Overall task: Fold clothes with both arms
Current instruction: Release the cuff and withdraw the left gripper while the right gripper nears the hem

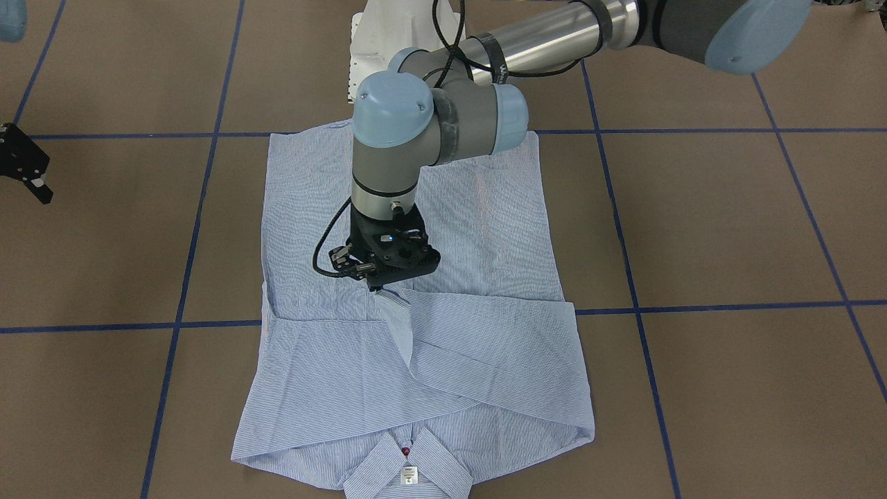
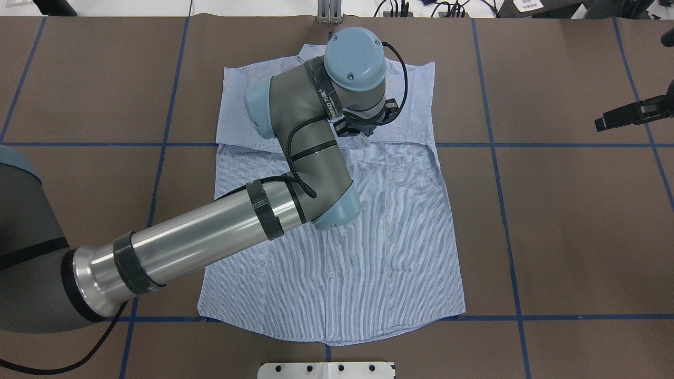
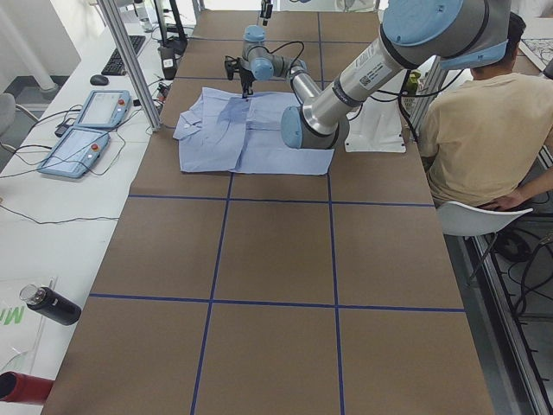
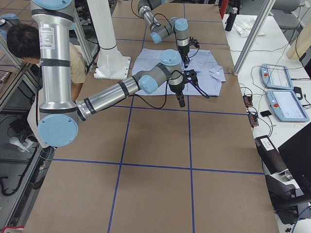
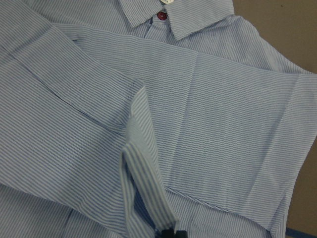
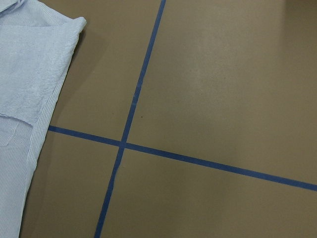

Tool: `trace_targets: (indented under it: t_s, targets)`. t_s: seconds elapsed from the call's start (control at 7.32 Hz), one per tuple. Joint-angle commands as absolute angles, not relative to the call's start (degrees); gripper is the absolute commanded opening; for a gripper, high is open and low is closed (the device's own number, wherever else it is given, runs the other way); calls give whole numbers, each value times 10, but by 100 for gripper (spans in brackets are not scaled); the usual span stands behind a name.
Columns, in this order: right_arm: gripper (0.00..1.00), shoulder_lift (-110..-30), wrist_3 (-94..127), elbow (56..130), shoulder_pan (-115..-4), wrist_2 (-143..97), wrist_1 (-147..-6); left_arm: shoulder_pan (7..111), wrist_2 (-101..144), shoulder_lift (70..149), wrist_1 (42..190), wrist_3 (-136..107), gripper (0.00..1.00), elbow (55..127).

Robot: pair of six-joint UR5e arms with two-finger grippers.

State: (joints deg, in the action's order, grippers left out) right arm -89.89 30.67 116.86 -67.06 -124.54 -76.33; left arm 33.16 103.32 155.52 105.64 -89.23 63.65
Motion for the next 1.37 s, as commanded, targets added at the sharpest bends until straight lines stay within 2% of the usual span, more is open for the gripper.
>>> trace_targets:
  t_s: [0.0,0.14,0.41,0.68,0.96,1.23]
  targets:
    - [100,-898,307,1167,-671,-1245,-763,309,1005,1572,1111,-900,42,590]
    - [100,-897,307,1164,-671,-1245,-763,301,996,1580,1134,-894,99,571]
    - [100,-892,314,1158,-670,-1245,-763,290,997,1603,1136,-892,100,573]
    - [100,-877,410,1164,-639,-1242,-739,291,986,1590,1125,-838,100,593]
    - [100,-871,571,1178,-525,-1156,-652,292,986,1515,1043,-768,100,751]
    - [100,-873,688,1226,-373,-1013,-654,285,982,1322,1036,-726,100,979]
